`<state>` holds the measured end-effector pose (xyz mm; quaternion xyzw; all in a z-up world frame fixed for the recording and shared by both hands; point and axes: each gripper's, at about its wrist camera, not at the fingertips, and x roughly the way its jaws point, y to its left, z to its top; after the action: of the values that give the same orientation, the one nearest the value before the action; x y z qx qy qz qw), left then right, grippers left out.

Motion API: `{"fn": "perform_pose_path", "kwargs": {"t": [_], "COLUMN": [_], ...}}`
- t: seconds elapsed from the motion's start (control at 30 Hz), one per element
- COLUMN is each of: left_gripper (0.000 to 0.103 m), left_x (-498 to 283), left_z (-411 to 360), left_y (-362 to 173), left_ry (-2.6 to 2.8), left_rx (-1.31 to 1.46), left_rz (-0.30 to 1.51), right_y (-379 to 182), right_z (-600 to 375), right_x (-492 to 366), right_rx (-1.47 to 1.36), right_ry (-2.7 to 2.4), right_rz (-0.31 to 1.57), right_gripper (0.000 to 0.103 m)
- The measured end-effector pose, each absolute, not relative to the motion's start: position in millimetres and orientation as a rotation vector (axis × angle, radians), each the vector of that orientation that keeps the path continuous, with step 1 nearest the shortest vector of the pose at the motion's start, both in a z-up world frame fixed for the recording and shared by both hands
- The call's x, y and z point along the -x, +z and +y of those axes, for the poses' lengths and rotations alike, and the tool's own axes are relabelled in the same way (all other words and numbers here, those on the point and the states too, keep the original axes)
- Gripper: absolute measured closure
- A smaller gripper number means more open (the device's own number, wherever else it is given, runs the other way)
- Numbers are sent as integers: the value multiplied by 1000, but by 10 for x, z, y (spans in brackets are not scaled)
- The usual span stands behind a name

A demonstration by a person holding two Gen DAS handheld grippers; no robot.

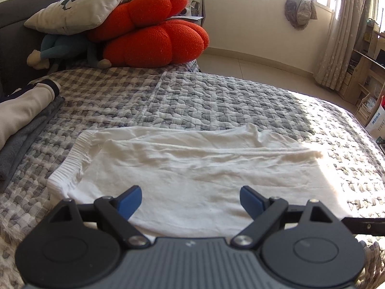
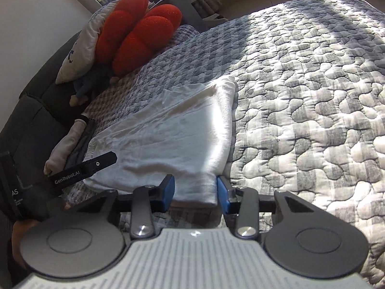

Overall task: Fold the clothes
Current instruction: 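Pinch the edge of the folded pants with the right gripper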

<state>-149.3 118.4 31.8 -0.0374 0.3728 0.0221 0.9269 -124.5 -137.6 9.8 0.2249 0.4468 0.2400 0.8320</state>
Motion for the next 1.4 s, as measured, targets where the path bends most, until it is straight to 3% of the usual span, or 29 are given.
{"fn": "perform_pose_path", "kwargs": {"t": [0.13,0.43,0.5,0.53,0.63,1.17,1.4], "left_gripper": [13,13,13,13,13,13,13], "left_x": [1439,1468,1474,1477,1489,1488,1451], "left_z": [1177,1119,1124,1121,1111,1111,1396], "left_y": [207,204,211,215,228,257,353], "left_ry": [36,46,43,41,35,25,17], "left_rx": [83,40,42,40,35,46,193], "left_rz": [831,819,816,814,807,801,806], "right_y": [68,-6,52,81,149,251,394], "right_z": [-1496,-1581,-1537,-1513,-1449,-1273,-1081], "right_x": [1206,1142,1157,1169,1199,1159,1139], "right_rx": [-593,-686,-627,-604,-566,-488,-447], "right_ry": [522,503,499,504,526,551,595], "right_rz": [957,951,925,912,879,810,743], "right_gripper": [72,70,75,83,88,91,92]}}
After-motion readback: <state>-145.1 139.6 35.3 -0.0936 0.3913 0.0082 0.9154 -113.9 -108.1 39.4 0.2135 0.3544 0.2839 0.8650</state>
